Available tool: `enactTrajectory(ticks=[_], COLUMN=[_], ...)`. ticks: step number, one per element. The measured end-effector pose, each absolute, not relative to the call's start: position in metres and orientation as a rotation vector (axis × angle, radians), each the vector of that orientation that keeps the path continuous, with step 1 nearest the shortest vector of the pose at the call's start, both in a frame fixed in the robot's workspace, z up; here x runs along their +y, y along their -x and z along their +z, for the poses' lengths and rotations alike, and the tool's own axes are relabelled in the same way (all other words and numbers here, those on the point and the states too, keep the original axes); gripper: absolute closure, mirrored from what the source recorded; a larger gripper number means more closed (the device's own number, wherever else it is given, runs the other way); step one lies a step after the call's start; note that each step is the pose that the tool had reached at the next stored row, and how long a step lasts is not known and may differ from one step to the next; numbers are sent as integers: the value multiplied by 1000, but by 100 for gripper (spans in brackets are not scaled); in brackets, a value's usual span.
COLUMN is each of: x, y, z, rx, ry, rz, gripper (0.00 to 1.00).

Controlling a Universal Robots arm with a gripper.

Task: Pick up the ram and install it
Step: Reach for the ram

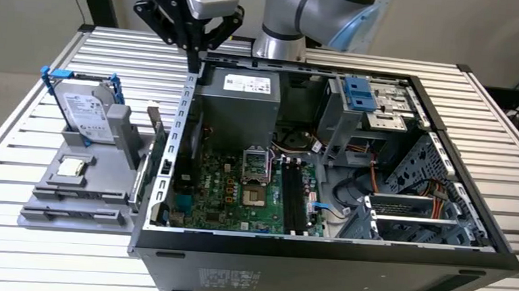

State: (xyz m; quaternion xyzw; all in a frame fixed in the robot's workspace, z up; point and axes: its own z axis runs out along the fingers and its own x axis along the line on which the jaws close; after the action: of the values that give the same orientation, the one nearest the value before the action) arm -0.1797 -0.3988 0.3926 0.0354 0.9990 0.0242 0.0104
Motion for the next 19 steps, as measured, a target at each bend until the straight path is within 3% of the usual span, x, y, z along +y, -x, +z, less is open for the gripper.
enactTrajectory(ticks=[19], x=[-399], y=[227], z=[393], rx=[3118], ry=[-110], rz=[76], gripper=[100])
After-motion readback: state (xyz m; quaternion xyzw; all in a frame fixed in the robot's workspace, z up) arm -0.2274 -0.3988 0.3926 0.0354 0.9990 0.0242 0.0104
